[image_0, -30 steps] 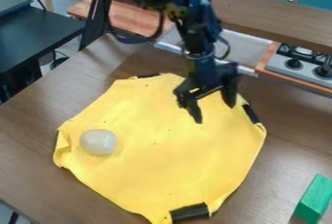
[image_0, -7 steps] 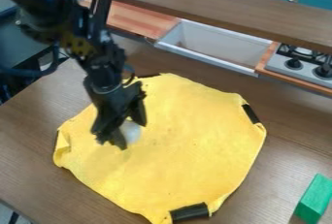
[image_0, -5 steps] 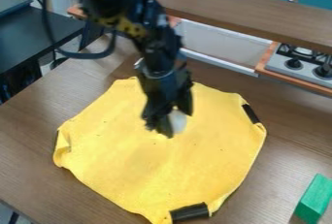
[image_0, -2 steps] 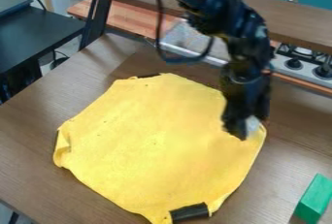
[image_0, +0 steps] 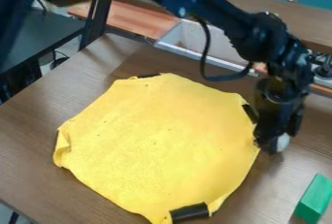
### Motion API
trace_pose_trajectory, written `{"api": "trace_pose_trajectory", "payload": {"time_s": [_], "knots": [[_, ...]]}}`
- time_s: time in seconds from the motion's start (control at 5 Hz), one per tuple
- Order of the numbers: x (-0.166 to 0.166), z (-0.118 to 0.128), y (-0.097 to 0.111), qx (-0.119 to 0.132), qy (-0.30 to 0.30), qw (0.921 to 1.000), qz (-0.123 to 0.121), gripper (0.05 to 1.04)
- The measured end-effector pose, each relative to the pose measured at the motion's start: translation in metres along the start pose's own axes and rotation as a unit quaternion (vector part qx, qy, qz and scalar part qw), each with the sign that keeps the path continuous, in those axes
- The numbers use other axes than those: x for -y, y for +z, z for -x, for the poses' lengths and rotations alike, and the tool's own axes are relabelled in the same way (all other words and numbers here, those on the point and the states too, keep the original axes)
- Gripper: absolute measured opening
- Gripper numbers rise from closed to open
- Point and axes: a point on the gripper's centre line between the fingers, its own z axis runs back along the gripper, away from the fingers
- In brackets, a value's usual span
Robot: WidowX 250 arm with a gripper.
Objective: Move the brown object from the bottom left side of the yellow cloth to the left side of the table
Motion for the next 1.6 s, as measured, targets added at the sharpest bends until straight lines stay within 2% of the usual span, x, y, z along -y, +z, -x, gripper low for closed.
{"api": "trace_pose_trajectory", "payload": {"time_s": [0.4, 0.6, 0.8, 1.0, 1.2, 1.4, 1.6], "knots": [[0.005, 0.012, 0.000, -0.009, 0.002, 0.9999, 0.008, 0.755], [0.006, 0.014, -0.001, -0.008, -0.001, 0.9999, 0.015, 0.827], [0.002, 0.014, -0.003, -0.010, -0.003, 0.9999, 0.012, 0.987], [-0.002, 0.011, -0.005, -0.018, 0.004, 0.9998, 0.006, 0.995], [-0.005, -0.001, 0.004, -0.024, 0.014, 0.9996, 0.008, 0.995], [-0.003, -0.015, 0.033, -0.029, 0.030, 0.9987, 0.030, 0.995], [-0.006, -0.027, 0.057, -0.045, 0.042, 0.9975, 0.034, 0.995]]}}
